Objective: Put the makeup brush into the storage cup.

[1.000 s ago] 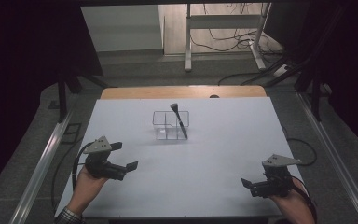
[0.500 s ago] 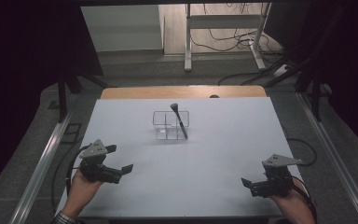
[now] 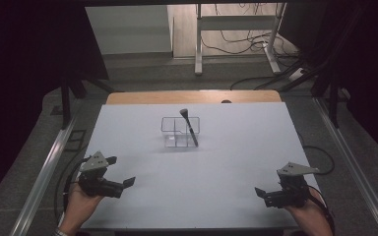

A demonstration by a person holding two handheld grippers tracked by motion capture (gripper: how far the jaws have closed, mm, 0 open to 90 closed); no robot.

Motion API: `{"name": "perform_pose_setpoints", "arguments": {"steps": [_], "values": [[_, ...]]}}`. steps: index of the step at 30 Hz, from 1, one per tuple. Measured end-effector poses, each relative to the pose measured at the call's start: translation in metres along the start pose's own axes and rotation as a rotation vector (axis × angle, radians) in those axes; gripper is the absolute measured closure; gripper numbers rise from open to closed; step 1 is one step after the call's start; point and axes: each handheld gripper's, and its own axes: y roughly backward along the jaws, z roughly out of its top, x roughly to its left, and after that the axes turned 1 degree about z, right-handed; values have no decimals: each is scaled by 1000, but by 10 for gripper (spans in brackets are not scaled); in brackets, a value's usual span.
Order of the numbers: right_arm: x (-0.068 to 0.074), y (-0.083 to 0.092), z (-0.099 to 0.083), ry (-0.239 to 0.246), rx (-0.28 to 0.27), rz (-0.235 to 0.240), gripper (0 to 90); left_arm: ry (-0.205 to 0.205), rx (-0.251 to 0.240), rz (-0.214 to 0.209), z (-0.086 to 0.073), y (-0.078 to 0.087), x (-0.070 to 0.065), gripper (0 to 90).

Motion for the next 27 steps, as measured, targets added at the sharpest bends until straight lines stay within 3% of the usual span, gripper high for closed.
{"name": "perform_pose_setpoints", "arguments": {"steps": [27], "values": [[0, 0, 0, -3, -1, 5, 0, 34, 22, 80, -28, 25, 4, 0]]}}
